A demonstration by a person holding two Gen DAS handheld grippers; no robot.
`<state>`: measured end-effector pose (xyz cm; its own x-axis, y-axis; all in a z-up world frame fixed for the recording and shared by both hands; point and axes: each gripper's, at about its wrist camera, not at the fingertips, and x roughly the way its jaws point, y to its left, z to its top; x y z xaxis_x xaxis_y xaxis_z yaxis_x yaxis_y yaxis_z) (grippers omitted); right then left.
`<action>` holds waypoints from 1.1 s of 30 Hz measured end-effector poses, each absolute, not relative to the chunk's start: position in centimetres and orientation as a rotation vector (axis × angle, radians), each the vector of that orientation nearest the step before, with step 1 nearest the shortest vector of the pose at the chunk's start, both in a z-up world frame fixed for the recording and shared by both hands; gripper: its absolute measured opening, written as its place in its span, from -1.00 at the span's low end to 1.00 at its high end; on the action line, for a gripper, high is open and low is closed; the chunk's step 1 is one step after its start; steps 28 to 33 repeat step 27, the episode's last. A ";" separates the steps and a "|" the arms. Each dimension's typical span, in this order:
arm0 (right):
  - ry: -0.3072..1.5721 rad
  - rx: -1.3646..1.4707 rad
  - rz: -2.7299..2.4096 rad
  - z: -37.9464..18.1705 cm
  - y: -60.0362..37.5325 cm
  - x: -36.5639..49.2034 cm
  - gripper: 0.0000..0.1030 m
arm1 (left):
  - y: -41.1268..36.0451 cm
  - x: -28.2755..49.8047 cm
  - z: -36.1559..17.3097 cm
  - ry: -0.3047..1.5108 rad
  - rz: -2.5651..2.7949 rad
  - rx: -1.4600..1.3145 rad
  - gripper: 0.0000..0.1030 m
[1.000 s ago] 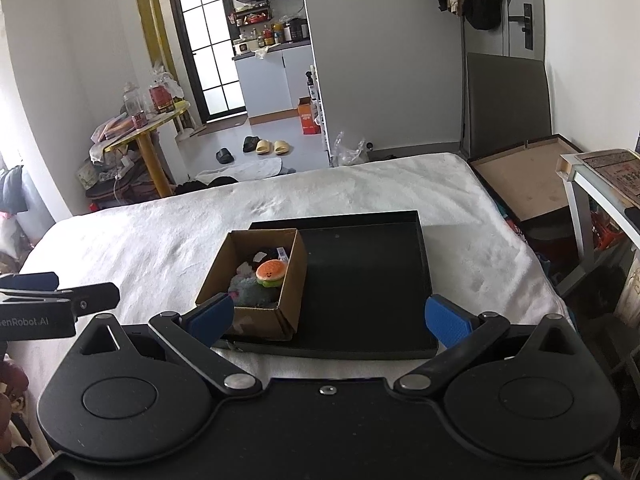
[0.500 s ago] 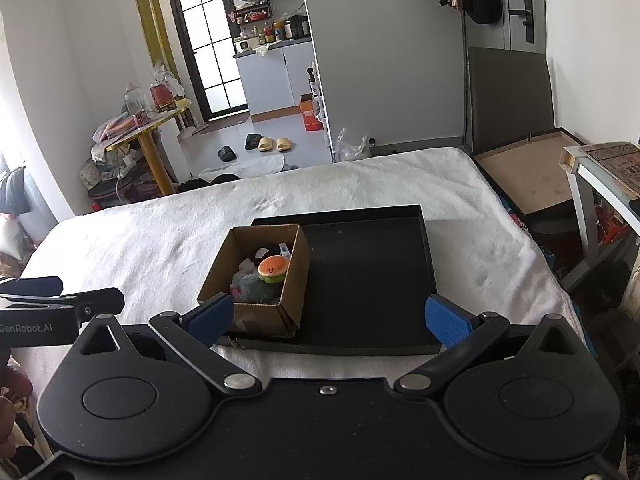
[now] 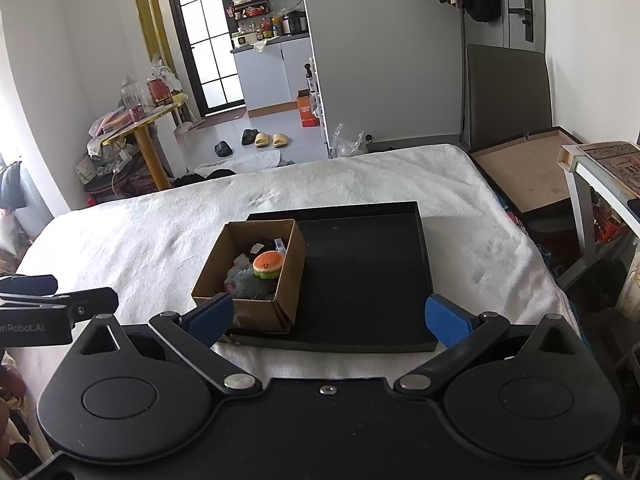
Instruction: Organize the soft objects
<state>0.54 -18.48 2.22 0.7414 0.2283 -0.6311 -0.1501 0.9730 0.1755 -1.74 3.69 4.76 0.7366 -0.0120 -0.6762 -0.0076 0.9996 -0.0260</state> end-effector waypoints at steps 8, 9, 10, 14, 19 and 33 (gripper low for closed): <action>0.711 0.121 0.210 2.0 -18.6 0.5 1.00 | 3.7 -1.7 4.7 0.738 -0.001 -0.033 0.94; 0.712 0.124 0.212 2.0 -18.6 0.6 1.00 | 3.6 -1.7 4.7 0.737 0.000 -0.034 0.94; 0.715 0.123 0.212 2.1 -18.6 0.7 1.00 | 3.6 -1.7 4.8 0.738 0.000 -0.034 0.94; 0.720 0.113 0.207 2.0 -18.6 0.8 1.00 | 3.4 -1.7 4.7 0.741 -0.005 -0.025 0.94; 0.722 0.107 0.201 1.9 -18.6 0.8 1.00 | 3.1 -1.7 4.4 0.751 -0.011 -0.020 0.94; 0.730 0.104 0.198 1.6 -18.4 0.9 1.00 | 3.0 -1.5 4.3 0.751 -0.012 -0.025 0.94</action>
